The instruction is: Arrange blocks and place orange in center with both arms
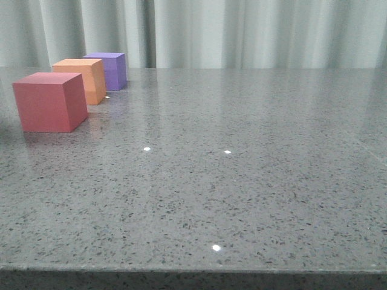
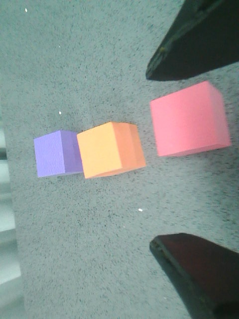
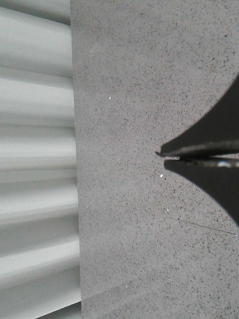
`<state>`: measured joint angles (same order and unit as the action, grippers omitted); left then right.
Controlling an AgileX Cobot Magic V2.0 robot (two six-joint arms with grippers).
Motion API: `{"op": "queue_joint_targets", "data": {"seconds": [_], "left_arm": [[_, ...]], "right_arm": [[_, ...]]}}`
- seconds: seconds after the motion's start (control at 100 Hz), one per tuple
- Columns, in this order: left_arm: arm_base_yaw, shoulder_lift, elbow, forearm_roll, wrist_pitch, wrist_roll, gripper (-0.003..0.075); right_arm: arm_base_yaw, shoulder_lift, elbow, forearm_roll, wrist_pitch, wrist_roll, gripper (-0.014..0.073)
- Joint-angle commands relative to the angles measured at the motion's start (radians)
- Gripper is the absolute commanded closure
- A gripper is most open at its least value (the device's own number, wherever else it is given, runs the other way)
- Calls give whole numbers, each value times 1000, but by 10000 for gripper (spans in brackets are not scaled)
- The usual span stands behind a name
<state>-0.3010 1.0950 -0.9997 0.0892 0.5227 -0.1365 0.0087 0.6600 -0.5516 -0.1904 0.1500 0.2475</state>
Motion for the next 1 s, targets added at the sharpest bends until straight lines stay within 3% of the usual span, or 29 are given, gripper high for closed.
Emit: {"op": "queue_joint_targets", "data": {"seconds": [0.0, 0.5, 0.64, 0.83, 0.99], "left_arm": [[3, -127, 64, -5, -120, -9, 134], [3, -694, 481, -9, -144, -9, 161], [3, -784, 523, -9, -141, -9, 340], [3, -806, 528, -9, -137, -9, 735], [3, -806, 528, -9, -137, -9, 741]], "right_arm": [[-6, -5, -26, -12, -82, -7, 662], [-6, -5, -26, -12, -82, -7, 662], [-6, -5, -26, -12, -82, -7, 662], [-6, -5, -26, -12, -82, -7, 662], [-6, -5, -26, -12, -82, -7, 662]]}}
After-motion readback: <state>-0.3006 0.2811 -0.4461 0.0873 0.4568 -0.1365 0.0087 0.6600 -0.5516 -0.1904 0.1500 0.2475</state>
